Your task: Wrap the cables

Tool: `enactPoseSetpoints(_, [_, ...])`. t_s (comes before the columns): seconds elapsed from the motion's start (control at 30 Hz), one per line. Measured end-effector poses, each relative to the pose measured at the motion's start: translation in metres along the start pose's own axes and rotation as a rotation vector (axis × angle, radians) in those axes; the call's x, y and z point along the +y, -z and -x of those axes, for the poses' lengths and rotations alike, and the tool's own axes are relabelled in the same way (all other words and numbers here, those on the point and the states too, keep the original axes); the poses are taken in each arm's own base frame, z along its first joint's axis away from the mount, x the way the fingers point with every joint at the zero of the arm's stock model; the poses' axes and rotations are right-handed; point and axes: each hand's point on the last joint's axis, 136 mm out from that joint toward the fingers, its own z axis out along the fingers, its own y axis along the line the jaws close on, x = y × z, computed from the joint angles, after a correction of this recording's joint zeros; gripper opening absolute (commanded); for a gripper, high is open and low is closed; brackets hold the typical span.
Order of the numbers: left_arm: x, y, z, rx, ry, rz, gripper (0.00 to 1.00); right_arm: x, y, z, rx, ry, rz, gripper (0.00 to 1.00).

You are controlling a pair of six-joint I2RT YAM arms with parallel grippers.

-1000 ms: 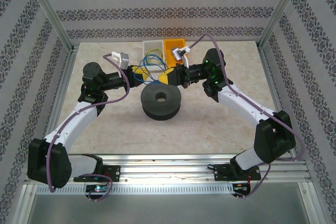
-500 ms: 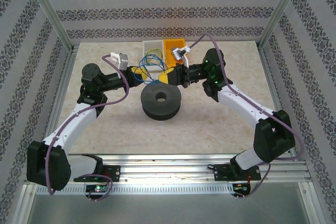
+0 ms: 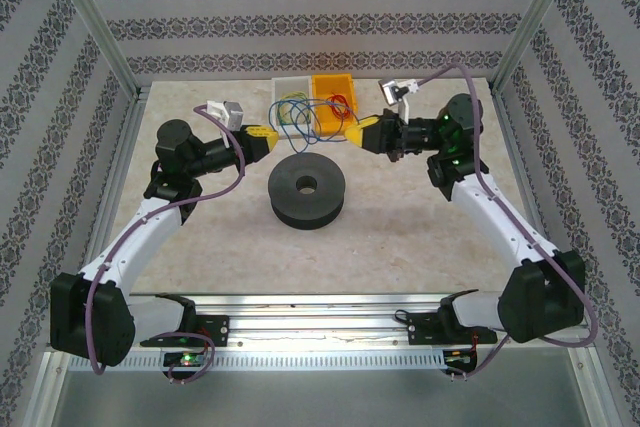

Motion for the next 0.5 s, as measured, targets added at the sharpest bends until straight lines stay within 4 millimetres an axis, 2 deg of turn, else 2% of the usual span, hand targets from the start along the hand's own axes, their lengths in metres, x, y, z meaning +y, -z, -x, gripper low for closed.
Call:
enactPoseSetpoints(0.13, [0.008,0.004,-0.003,0.011,0.008,0.059,0.00,-0.010,0.022,0.002,-0.037,-0.017,-0.066,0.00])
enactPoseSetpoints(0.27, [0.026,0.014,-0.004,0.018,0.026,0.183,0.00,-0.021,0.049,0.010,-0.098,-0.016,-0.162,0.00])
enactPoseSetpoints(0.37, [0.050,0.027,-0.001,0.019,0.056,0.321,0.00,-0.031,0.069,0.015,-0.145,-0.013,-0.232,0.00])
enactPoseSetpoints(0.5, [0.087,0.056,0.006,-0.004,0.103,0.509,0.00,-0.048,0.086,0.012,-0.182,-0.037,-0.308,0.00])
